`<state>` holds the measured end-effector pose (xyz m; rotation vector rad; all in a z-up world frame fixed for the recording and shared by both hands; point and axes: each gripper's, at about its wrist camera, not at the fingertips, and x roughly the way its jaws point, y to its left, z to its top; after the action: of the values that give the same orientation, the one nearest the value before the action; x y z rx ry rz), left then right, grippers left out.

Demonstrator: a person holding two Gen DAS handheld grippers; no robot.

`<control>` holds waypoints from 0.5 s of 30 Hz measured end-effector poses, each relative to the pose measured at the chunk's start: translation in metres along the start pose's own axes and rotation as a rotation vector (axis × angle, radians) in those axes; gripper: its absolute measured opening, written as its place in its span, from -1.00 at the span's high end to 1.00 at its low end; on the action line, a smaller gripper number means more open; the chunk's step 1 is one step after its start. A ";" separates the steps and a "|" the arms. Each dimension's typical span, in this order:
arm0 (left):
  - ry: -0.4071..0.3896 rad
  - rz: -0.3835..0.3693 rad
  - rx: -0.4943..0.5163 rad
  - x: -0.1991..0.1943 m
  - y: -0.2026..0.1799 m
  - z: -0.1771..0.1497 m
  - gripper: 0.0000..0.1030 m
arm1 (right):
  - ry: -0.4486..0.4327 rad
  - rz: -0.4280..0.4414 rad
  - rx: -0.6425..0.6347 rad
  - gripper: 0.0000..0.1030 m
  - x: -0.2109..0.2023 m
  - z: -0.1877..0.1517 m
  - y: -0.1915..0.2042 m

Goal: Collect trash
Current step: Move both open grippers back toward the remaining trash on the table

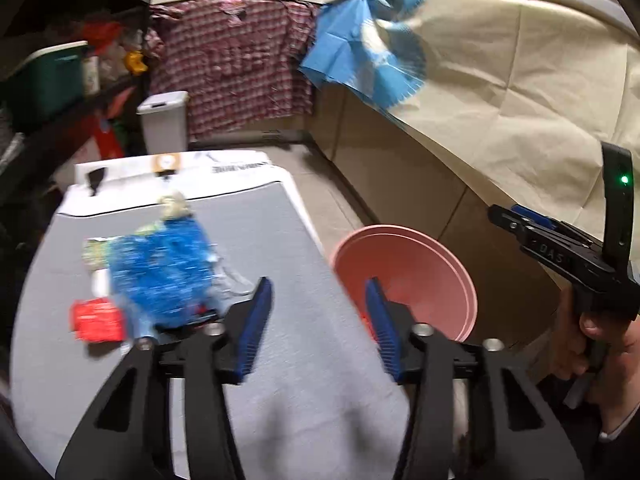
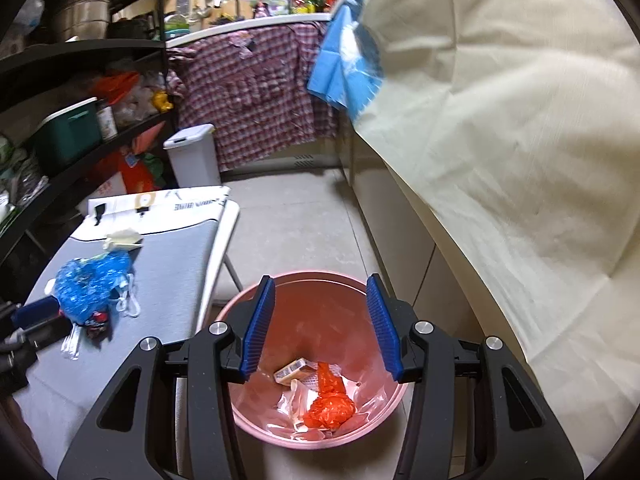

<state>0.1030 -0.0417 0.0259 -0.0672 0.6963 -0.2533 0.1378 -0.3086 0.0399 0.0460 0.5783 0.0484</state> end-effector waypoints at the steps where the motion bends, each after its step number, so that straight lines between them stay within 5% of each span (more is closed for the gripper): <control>1: -0.003 0.005 -0.008 -0.006 0.005 0.000 0.15 | -0.005 0.013 -0.001 0.06 -0.006 0.000 0.003; 5: -0.016 0.043 -0.040 -0.035 0.036 0.000 0.33 | -0.037 0.076 0.001 0.17 -0.025 0.004 0.020; 10: -0.034 0.102 -0.070 -0.060 0.074 -0.005 0.41 | -0.080 0.181 0.019 0.63 -0.041 0.012 0.049; 15: -0.058 0.169 -0.119 -0.067 0.106 -0.017 0.43 | -0.074 0.294 0.036 0.72 -0.033 0.014 0.088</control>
<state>0.0649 0.0781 0.0392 -0.1279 0.6552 -0.0478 0.1144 -0.2226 0.0745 0.1674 0.4946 0.3203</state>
